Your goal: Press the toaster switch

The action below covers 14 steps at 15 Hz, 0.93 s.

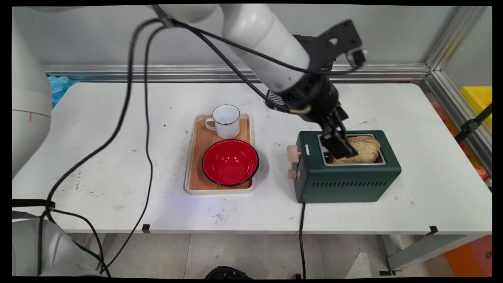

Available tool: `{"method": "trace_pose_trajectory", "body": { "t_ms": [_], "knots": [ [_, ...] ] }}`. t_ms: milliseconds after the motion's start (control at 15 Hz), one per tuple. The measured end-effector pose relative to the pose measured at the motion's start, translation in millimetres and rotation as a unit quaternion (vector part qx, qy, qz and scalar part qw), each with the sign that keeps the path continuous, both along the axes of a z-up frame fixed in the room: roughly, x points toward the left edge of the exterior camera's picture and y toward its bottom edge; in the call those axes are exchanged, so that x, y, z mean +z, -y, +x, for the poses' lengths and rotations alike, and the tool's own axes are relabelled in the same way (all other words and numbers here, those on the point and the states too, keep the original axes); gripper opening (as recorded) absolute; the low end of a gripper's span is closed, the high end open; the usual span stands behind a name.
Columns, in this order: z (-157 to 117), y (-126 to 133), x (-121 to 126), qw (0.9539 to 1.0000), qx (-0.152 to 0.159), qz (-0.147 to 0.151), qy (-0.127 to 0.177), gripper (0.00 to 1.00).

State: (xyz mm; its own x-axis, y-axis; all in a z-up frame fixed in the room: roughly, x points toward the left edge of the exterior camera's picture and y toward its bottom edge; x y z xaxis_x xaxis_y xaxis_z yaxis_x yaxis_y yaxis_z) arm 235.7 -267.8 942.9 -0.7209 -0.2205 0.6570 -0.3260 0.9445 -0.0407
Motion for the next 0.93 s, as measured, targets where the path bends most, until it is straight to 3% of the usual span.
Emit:
{"method": "trace_pose_trajectory", "body": {
  "t_ms": [533,600,933],
  "knots": [
    [50.0,-15.6,6.0,0.9993,-0.001,0.012,0.036,1.0],
    [55.5,-18.1,4.1,0.999,0.0,0.013,0.042,0.0],
    [71.3,-21.3,-11.3,0.9978,0.011,0.017,0.063,0.0]
  ]
}}
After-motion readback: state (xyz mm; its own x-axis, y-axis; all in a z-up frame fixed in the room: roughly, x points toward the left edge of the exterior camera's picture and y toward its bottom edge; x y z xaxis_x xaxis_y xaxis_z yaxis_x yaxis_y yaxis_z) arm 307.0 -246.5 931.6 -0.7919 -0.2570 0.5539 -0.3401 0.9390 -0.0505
